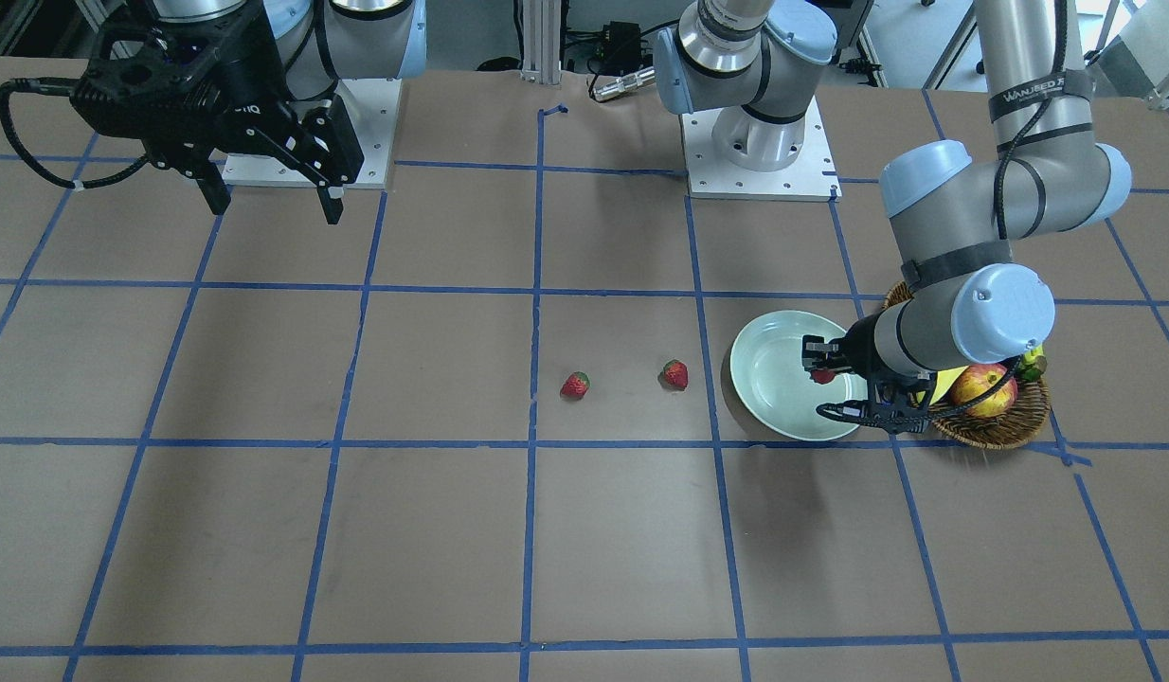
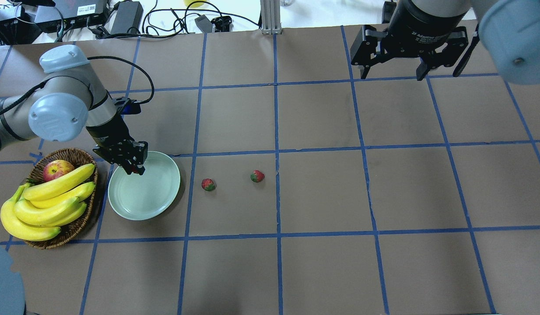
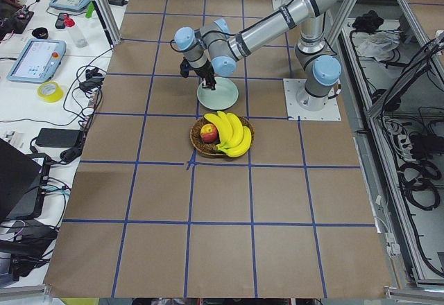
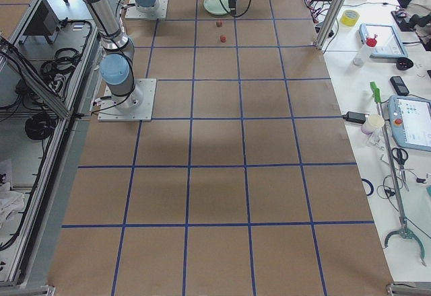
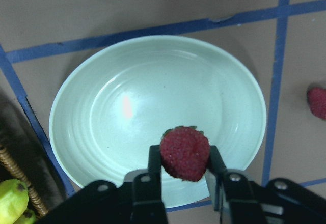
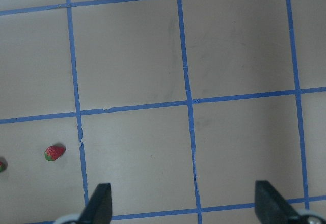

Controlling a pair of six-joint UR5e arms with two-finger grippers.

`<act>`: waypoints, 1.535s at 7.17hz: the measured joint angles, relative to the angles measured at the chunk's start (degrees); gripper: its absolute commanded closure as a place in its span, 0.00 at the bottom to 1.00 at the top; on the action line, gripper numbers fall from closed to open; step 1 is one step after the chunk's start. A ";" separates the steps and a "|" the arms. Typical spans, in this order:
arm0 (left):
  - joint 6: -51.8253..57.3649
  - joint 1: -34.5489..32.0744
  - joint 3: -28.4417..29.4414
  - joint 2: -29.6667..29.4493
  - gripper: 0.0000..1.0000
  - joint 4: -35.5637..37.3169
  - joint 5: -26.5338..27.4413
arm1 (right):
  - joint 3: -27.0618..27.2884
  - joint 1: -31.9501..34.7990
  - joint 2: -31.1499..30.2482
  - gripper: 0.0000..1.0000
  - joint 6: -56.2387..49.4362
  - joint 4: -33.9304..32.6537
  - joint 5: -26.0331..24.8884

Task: Collect all strawberries into plate
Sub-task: 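Lower the strawberry onto the plate and open the left gripper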

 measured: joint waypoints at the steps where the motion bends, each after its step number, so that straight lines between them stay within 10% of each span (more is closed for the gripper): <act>1: -0.07 0.76 -1.01 -0.49 0.24 0.28 0.13 | -0.03 0.00 0.00 0.00 0.01 0.00 0.00; 2: -0.07 1.05 -1.44 -0.87 0.00 0.58 0.16 | -0.04 -0.03 0.00 0.00 -0.01 0.00 0.00; 6: -3.00 0.44 0.56 -0.35 0.00 1.30 -0.72 | 0.01 -0.11 0.00 0.00 -0.08 0.00 0.08; 11: -41.53 -14.46 3.02 -1.24 0.00 4.13 -11.98 | 0.02 -0.07 0.03 0.00 -0.08 0.00 0.09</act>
